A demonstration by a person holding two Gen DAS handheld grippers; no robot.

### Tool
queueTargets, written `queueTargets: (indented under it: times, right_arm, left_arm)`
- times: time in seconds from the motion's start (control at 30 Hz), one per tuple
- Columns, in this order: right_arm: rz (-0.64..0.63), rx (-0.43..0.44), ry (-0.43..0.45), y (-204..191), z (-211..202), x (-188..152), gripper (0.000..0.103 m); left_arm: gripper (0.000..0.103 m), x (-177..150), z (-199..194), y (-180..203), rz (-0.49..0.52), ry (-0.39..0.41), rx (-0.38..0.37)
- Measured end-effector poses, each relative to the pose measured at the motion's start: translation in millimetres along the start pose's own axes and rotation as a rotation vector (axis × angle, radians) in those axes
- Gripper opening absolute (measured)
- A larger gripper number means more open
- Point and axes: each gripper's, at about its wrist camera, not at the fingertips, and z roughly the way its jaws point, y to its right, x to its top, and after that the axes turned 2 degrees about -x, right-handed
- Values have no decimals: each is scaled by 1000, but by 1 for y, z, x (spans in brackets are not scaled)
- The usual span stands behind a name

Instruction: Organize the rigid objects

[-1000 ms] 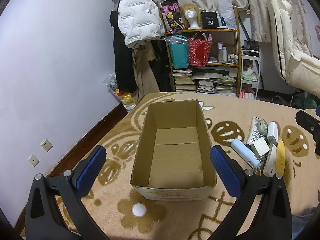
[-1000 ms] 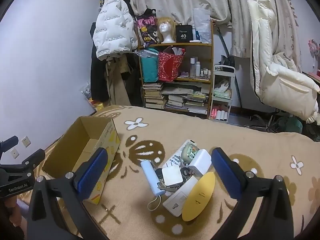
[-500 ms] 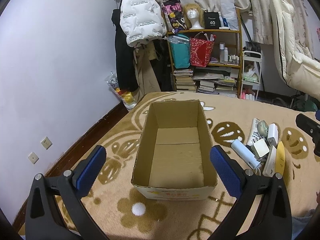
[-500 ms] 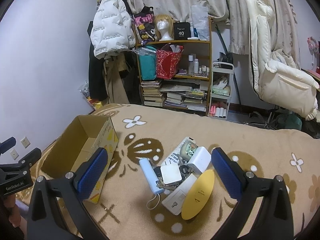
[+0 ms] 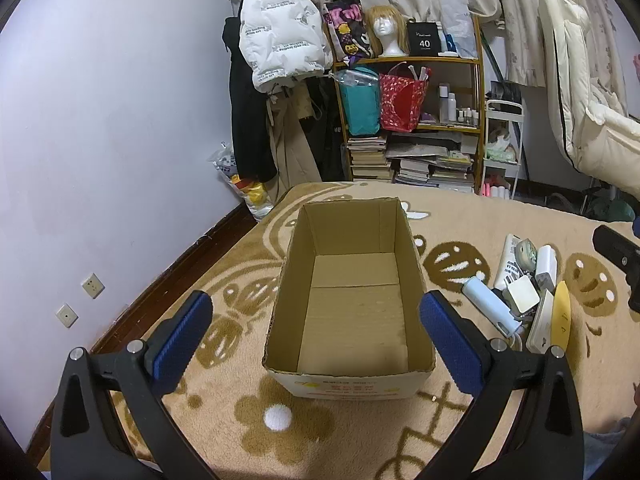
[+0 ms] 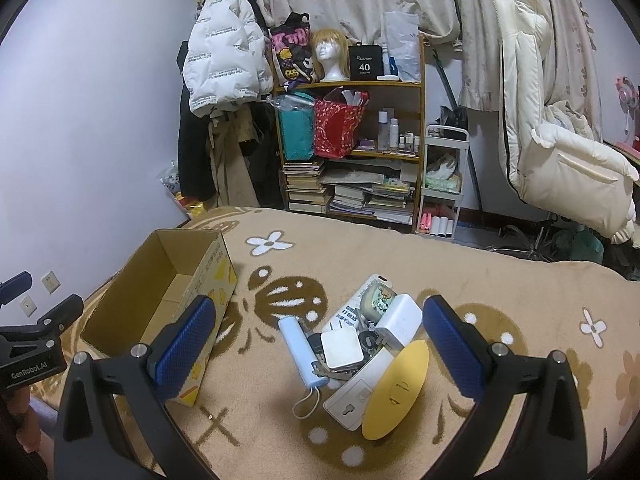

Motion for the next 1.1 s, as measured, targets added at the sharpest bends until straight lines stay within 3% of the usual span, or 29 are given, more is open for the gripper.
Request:
queueTargets:
  times: [1.1]
  right_arm:
    - [-1,-41,-12,5,-2,2,103]
  left_arm:
    - [103,0,-1,3,11,-4,-2]
